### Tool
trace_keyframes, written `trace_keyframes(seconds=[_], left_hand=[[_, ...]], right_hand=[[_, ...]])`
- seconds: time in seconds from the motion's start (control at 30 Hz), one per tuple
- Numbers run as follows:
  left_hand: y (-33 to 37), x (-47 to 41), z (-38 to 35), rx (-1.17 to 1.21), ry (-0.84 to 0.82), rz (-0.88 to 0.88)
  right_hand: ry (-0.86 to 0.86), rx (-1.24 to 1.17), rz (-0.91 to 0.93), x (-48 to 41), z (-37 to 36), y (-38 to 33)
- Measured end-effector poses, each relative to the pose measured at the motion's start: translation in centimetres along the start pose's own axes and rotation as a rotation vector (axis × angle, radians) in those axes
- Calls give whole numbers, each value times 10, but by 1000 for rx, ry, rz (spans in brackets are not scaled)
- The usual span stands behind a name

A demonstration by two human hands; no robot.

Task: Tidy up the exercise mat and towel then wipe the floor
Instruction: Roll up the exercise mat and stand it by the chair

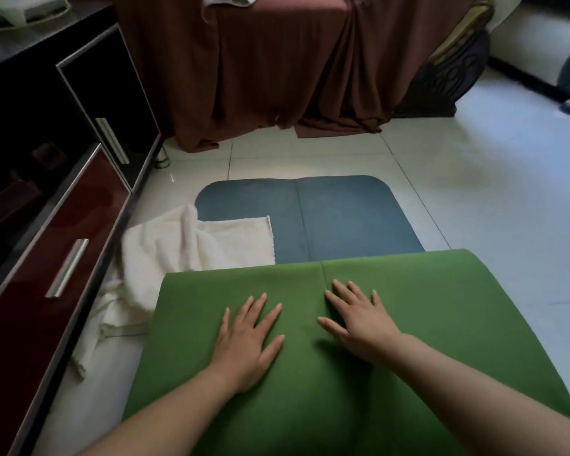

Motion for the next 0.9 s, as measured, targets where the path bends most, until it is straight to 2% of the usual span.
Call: trace_keyframes(seconds=[0.1,0.3,0.57,0.7,0.8,0.9], left_hand=[[-4,1,-9,4,7,9],[-20,-12,11,26,50,-25],[-128,9,53,33,139,318],[-160,19,65,232,222,475],[-159,25,62,394,251,497],[-153,27,62,325,225,440]], right_hand=[[36,-8,-48,3,-19,-17],[109,42,0,-13,-28,-41],[109,26,106,-69,-14,-66],[86,16,71,-105,1,-74],[99,14,52,-111,3,-76],[102,19,66,-98,-6,-79]])
Point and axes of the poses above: each hand's wrist, its own x-axis away from the middle knuckle, its own z-axis out of the back of the hand, y = z × x, the point moved 10 cm from there along -x, towards the middle knuckle, and after that the axes turned 5 degrees about x, right-handed, at the moved point
